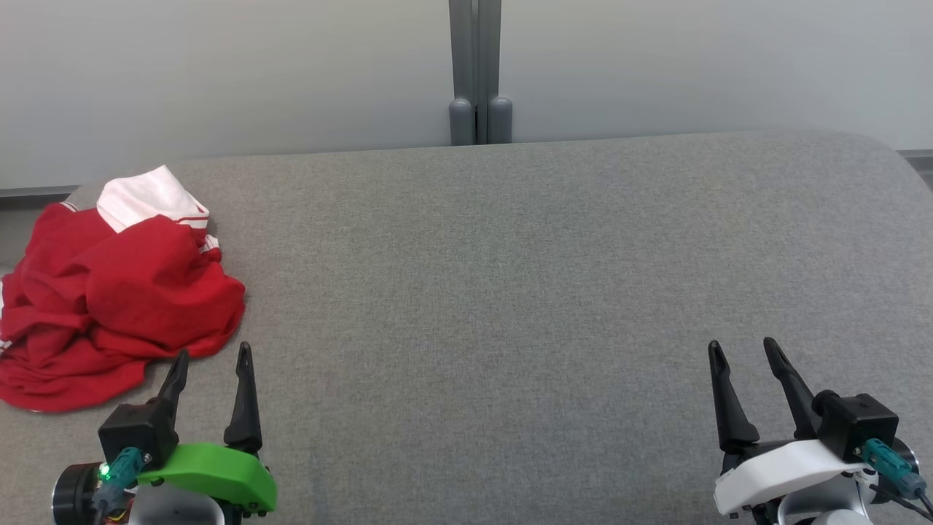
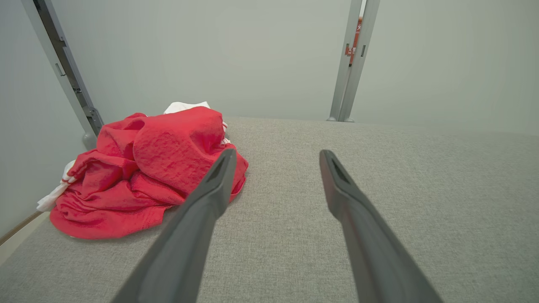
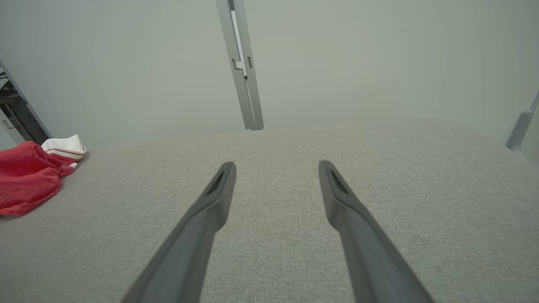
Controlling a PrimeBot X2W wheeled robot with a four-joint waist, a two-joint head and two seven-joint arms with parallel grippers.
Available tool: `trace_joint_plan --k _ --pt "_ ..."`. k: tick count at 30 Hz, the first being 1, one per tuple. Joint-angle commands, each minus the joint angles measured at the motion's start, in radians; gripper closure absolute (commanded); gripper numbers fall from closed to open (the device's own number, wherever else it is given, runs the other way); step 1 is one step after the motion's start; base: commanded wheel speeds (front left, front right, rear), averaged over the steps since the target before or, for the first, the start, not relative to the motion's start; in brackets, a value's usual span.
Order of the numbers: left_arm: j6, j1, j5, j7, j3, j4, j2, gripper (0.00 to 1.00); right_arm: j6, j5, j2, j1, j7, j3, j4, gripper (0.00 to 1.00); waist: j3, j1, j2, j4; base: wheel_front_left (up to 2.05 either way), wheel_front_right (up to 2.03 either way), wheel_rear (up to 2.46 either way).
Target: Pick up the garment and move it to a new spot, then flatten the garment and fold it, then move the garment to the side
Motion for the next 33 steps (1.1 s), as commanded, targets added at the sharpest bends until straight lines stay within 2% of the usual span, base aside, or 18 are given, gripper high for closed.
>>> trace_joint_plan --k 1,19,33 --pt "0.002 0.016 0.001 0.002 0.001 -0.004 0.010 0.00 0.000 0.002 -0.004 0.006 0.001 -0.001 0.001 0.00 0.000 0.0000 0.0000 0.000 0.00 0.00 0.00" --pt "0.021 0.012 -0.011 -0.013 0.000 0.000 0.018 0.00 0.000 -0.006 -0.004 0.007 0.008 0.007 -0.006 0.00 0.001 0.0000 0.0000 0.022 0.00 0.00 0.00" --pt "0.029 0.010 -0.014 -0.049 0.006 0.000 0.038 0.00 0.000 0.008 -0.004 0.016 0.001 0.019 0.007 0.00 0.003 0.0000 0.0000 0.168 0.00 0.00 0.00"
